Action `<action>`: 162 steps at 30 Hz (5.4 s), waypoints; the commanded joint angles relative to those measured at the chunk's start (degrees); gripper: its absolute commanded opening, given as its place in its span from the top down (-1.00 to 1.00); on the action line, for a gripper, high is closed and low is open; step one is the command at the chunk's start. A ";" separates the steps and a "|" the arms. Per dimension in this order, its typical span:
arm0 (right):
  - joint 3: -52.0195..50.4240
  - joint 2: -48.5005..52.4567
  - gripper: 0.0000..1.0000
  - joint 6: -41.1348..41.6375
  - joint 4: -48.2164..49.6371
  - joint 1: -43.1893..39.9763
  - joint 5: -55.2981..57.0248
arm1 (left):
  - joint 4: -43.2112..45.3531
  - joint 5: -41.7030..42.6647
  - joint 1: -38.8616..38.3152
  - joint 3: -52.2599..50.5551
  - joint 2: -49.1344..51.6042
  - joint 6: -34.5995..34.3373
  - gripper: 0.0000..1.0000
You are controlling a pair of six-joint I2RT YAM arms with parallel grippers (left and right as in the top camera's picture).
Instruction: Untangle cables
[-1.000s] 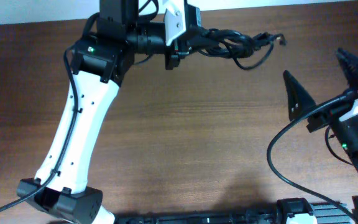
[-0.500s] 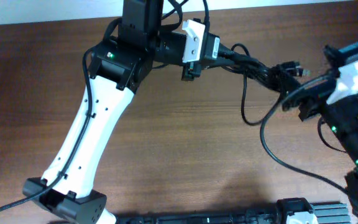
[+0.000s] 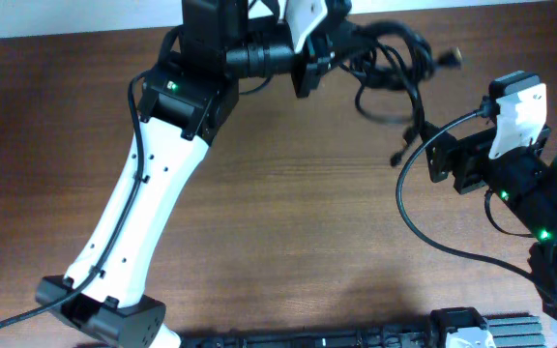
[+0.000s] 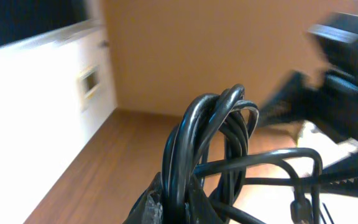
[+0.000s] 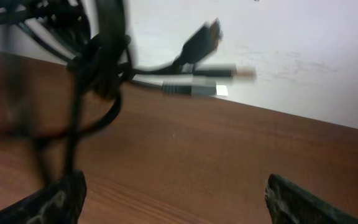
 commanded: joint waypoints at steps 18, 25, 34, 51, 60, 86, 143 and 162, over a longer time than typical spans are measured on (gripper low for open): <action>0.17 -0.48 -0.97 49.09 9.73 0.17 -2.86 | 6.19 -20.44 1.01 0.61 -1.40 -72.19 1.00; 0.17 6.86 -0.82 55.91 19.39 0.26 -16.39 | 9.29 -24.04 -3.98 0.61 -1.40 -79.08 1.00; 0.17 12.57 -0.74 59.30 24.11 0.28 -20.11 | 10.38 -30.53 -8.28 0.61 -1.40 -79.71 1.00; 0.15 13.49 -0.59 59.71 22.56 0.22 -1.55 | 9.99 -28.46 -9.68 0.61 -1.40 -79.67 1.00; 0.15 13.49 -0.55 59.69 22.56 0.22 13.68 | 9.57 -19.39 -9.68 0.61 -1.40 -79.67 1.00; 0.15 13.53 -0.15 36.74 5.60 0.22 20.90 | 18.45 -12.44 -2.93 0.61 -1.40 -77.18 1.00; 0.11 27.61 -0.48 37.03 17.92 2.84 18.38 | 28.02 -9.68 0.17 0.61 -1.42 -86.73 1.00; 0.11 22.23 -0.48 7.91 16.52 2.86 26.67 | 35.32 9.55 10.43 0.61 -1.42 -72.57 1.00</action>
